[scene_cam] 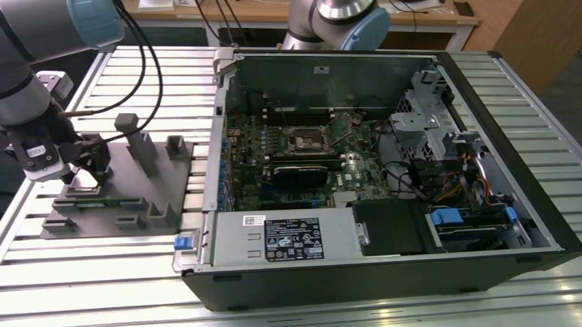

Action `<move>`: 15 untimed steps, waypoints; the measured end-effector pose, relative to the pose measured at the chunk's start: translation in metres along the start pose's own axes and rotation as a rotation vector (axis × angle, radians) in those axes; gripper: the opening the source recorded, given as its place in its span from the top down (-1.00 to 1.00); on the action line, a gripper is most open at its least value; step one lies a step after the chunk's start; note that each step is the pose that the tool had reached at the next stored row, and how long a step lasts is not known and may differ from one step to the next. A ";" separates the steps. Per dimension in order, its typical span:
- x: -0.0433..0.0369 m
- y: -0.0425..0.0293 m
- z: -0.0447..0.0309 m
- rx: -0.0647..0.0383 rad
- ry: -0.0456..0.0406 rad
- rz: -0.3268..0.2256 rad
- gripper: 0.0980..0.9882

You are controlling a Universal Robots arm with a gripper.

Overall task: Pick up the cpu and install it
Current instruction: 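Pick up the cpu and move it towards the insertion slot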

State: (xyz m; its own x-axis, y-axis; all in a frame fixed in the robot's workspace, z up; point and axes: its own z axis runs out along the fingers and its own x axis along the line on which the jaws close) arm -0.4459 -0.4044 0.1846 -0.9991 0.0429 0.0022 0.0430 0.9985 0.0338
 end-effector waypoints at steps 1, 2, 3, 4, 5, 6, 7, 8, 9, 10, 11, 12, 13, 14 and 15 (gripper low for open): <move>0.0000 0.0000 -0.0001 0.000 0.0001 -0.004 -0.17; 0.0000 0.0001 -0.0001 0.000 0.0001 -0.009 -0.17; 0.0000 0.0001 -0.0001 0.000 0.0003 -0.016 -0.17; 0.0000 0.0000 -0.0001 0.000 0.0004 -0.022 -0.17; 0.0000 0.0000 -0.0001 0.000 0.0002 -0.028 -0.17; 0.0000 0.0000 -0.0001 0.000 -0.0007 -0.032 -0.17; 0.0000 0.0000 -0.0002 0.000 -0.0020 -0.035 -0.17; 0.0000 0.0000 -0.0002 0.000 -0.0032 -0.037 -0.17; 0.0000 0.0000 -0.0002 0.000 -0.0044 -0.038 -0.17; 0.0000 0.0001 -0.0001 0.000 -0.0050 -0.038 -0.17; 0.0000 0.0000 -0.0002 0.000 -0.0051 -0.039 -0.14; 0.0001 0.0000 -0.0002 0.000 -0.0052 -0.039 -0.14; 0.0001 0.0000 -0.0002 0.000 -0.0054 -0.040 0.00; 0.0001 0.0000 -0.0001 0.000 -0.0055 -0.040 0.00; 0.0001 0.0000 -0.0001 0.000 -0.0056 -0.041 0.00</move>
State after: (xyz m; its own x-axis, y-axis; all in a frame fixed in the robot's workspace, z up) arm -0.4460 -0.4044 0.1847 -1.0000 0.0025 -0.0047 0.0024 0.9994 0.0340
